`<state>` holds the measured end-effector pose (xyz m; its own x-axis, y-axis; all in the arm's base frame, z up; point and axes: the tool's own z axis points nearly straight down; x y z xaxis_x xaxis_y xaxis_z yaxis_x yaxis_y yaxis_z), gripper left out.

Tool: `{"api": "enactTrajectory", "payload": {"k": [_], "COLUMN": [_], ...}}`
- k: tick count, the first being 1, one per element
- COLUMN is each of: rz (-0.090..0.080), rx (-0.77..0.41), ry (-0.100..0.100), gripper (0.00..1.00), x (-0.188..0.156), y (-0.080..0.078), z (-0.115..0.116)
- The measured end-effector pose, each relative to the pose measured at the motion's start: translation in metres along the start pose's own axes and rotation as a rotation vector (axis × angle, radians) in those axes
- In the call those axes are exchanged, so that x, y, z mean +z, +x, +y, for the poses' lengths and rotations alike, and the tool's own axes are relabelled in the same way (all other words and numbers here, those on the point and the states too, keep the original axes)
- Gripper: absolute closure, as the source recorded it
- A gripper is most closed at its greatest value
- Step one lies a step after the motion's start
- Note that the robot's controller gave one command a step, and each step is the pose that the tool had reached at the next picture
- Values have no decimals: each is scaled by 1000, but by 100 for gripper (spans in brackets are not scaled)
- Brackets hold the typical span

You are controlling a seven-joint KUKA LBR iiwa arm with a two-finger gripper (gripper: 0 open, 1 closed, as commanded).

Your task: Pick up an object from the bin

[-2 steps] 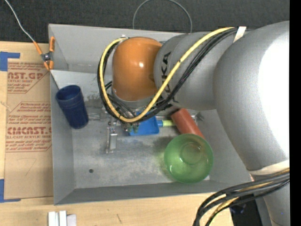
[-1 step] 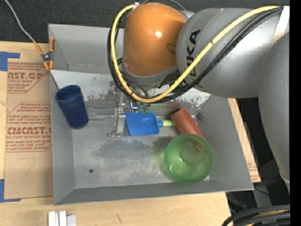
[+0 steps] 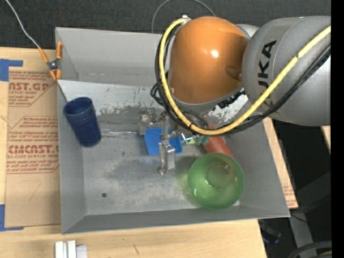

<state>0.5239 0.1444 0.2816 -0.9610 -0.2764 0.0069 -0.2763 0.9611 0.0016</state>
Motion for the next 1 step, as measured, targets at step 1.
{"api": "enactTrajectory", "payload": {"k": [1], "rz": [-4], "rx": [-46], "ry": [-2], "gripper": [0], "x": [68], "y": [5], "z": [-59]}}
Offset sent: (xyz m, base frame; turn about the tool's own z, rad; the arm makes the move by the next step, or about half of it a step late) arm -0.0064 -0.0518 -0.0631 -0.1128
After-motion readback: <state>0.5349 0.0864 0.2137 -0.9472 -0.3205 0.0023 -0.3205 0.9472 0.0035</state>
